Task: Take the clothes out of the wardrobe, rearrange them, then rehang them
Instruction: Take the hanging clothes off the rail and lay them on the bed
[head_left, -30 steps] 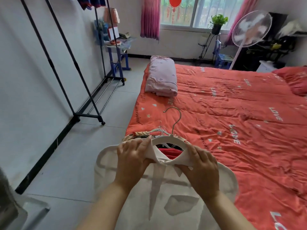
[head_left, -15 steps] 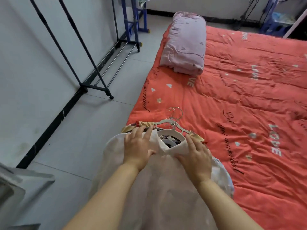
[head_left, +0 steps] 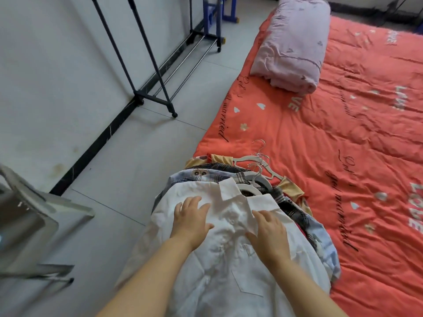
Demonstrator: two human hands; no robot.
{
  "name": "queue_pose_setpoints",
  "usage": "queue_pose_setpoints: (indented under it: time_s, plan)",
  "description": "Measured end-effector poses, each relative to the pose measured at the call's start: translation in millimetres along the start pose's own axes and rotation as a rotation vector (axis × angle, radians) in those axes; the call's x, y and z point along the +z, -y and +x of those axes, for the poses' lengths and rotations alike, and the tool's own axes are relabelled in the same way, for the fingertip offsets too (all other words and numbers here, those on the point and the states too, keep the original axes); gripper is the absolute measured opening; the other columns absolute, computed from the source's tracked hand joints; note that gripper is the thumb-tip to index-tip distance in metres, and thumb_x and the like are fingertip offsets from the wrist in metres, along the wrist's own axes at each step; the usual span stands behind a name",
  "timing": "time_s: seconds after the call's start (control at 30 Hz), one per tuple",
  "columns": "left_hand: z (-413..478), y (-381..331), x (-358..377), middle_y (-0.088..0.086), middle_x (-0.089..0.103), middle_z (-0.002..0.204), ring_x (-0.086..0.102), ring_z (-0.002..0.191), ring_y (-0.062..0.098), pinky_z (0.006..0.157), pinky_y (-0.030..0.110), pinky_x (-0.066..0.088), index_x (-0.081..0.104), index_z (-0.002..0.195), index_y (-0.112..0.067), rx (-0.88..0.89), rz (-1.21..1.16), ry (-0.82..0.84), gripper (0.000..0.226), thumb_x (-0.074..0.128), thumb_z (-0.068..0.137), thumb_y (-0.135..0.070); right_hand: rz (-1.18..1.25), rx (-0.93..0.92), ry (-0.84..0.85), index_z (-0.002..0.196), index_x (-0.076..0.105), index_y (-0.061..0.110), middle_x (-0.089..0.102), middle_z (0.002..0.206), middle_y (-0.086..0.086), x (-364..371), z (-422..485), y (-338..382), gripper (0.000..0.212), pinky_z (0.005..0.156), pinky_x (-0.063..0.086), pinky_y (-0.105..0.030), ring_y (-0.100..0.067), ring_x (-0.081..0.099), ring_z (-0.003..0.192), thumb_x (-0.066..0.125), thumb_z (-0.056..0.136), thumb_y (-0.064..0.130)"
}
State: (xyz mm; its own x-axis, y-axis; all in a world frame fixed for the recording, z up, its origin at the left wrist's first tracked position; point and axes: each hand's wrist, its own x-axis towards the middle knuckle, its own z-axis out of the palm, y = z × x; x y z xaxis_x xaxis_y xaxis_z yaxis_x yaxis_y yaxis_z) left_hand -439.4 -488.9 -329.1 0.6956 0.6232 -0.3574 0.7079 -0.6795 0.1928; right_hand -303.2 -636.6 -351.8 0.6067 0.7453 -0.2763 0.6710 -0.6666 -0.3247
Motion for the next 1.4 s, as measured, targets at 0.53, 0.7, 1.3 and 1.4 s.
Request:
queue_pose_setpoints:
  time_s: [0.53, 0.7, 1.3, 1.4]
  plan:
    - [-293, 166, -109, 0.002, 0.044, 0.137, 0.041, 0.127, 0.023, 0.102, 0.033, 0.031, 0.041, 0.136, -0.021, -0.469, -0.098, -0.218, 0.048, 0.05, 0.092, -0.041, -0.316, -0.639, 0.163, 0.132, 0.048, 0.027, 0.05, 0.132, 0.001, -67, -128, 268, 0.049, 0.099, 0.039, -0.03, -0.02, 0.046, 0.122, 0.059, 0.087, 0.041]
    - [-475, 226, -100, 0.0, 0.05, 0.129, 0.051, 0.116, 0.024, 0.092, 0.035, 0.043, 0.044, 0.133, -0.023, -0.721, -0.173, -0.291, 0.047, 0.053, 0.091, -0.043, -0.324, -0.892, 0.234, 0.138, 0.043, 0.027, 0.046, 0.136, 0.002, -46, -246, 381, 0.052, 0.1, 0.038, -0.03, -0.018, 0.044, 0.124, 0.057, 0.089, 0.04]
    - [-1040, 254, 26, 0.002, 0.047, 0.134, 0.047, 0.12, 0.02, 0.098, 0.034, 0.04, 0.041, 0.135, -0.02, -1.726, -0.288, -0.529, 0.05, 0.047, 0.093, -0.047, -0.531, -1.968, 0.454, 0.138, 0.041, 0.03, 0.044, 0.135, 0.005, 103, -740, 658, 0.053, 0.1, 0.038, -0.027, -0.015, 0.045, 0.122, 0.057, 0.089, 0.04]
    - [-1095, 255, 46, -0.001, 0.045, 0.136, 0.043, 0.124, 0.018, 0.099, 0.032, 0.038, 0.038, 0.137, -0.023, -1.866, -0.316, -0.521, 0.05, 0.044, 0.094, -0.048, -0.515, -2.142, 0.478, 0.137, 0.042, 0.031, 0.046, 0.133, 0.007, 129, -808, 690, 0.053, 0.101, 0.037, -0.026, -0.014, 0.045, 0.122, 0.058, 0.088, 0.042]
